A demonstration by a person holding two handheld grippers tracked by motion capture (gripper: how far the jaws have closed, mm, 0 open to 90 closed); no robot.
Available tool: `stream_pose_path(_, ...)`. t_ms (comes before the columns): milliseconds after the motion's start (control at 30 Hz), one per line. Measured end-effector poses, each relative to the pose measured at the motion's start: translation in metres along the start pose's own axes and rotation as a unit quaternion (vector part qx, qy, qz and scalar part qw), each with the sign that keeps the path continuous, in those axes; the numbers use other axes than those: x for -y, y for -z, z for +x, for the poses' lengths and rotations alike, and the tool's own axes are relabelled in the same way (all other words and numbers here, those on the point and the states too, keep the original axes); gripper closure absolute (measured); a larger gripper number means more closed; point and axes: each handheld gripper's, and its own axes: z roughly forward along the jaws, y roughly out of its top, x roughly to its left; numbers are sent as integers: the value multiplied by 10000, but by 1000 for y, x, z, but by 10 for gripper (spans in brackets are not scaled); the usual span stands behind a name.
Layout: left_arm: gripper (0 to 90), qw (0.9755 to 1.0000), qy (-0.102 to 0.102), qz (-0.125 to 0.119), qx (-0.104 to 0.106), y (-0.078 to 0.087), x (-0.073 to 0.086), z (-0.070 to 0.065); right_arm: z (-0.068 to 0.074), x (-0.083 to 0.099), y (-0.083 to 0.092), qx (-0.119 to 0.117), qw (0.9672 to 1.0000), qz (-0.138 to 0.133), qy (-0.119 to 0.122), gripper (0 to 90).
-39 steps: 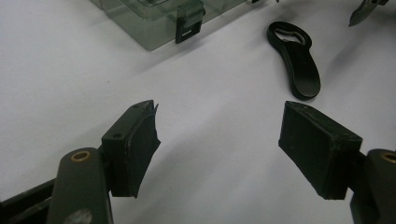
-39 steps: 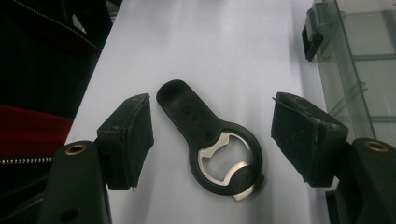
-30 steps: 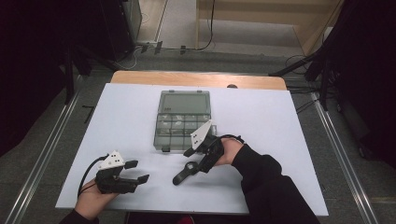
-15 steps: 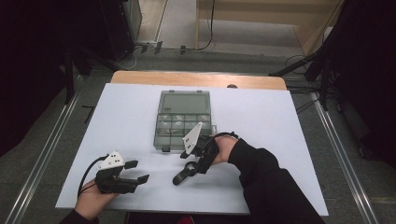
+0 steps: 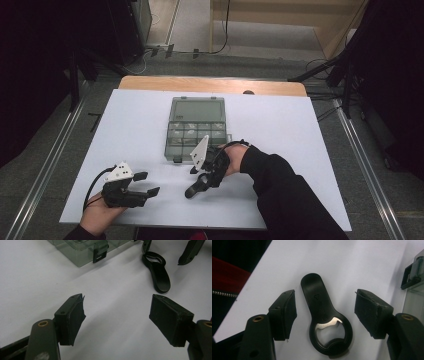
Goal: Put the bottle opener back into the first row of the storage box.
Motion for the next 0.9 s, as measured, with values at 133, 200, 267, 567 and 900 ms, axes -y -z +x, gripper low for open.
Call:
stream_pose_path(133,273,10000,-1,-45,-21,1,0,0,-1,0,-2,25,9999,101,34,352)
stream_pose_path(200,273,10000,2,-24,-17,1,0,0,-1,-1,-2,27,9998,150,106,358)
stream_pose_path(267,273,10000,-5,-25,-19,1,0,0,-1,-2,-3,33,9997,177,161,361)
stream_pose_path(567,273,10000,-15,-13,-9,1,0,0,-2,-8,-7,29,9978,502,438,399)
stream_pose_path(900,273,10000,0,-7,6,1,0,0,1,-8,-13,54,9948,733,709,452)
